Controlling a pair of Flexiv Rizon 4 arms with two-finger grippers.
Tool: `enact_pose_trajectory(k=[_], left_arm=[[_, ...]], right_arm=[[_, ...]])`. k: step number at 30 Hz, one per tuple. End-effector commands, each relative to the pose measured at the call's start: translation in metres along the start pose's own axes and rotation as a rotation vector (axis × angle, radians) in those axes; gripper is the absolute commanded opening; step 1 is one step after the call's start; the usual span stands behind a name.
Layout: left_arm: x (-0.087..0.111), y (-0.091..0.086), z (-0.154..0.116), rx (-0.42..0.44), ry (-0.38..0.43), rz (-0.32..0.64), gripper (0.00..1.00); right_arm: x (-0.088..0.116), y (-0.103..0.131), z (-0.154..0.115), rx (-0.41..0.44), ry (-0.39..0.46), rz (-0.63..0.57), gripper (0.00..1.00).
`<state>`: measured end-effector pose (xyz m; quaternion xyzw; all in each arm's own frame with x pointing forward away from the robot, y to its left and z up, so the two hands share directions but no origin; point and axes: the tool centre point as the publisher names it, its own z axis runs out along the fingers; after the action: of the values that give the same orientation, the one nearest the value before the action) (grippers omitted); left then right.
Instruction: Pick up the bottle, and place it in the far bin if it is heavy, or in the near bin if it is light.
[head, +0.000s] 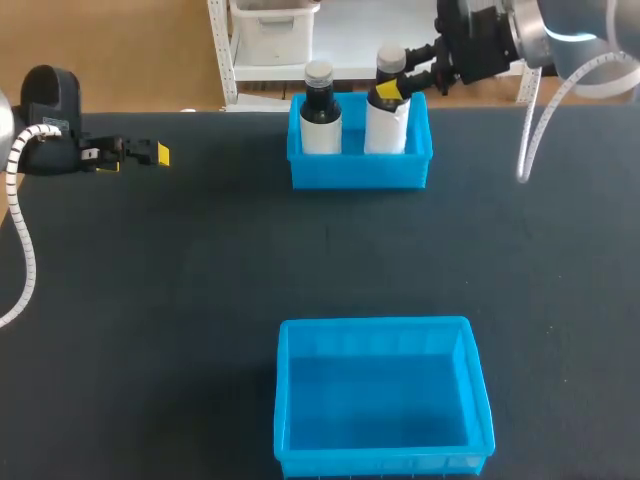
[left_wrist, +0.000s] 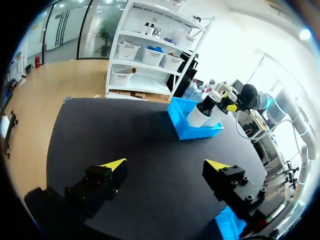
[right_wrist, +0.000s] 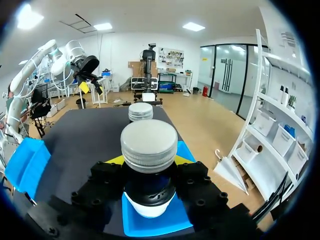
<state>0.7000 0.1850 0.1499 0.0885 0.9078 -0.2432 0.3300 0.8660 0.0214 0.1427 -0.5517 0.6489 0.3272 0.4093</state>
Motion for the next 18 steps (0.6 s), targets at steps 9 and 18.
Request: enact_pose_trajectory(k=[9,18], left_arm=[[0.0,0.0,0.0,0.0,0.0,0.0,1.0],[0.0,0.0,0.0,0.0,0.0,0.0,1.0]], right_arm=[[0.0024,0.0002,-0.001,-0.003,0.003,-0.009,0.0],[0.0068,-0.001,0.0051,-0.002,0.037,-0.015,0.0]])
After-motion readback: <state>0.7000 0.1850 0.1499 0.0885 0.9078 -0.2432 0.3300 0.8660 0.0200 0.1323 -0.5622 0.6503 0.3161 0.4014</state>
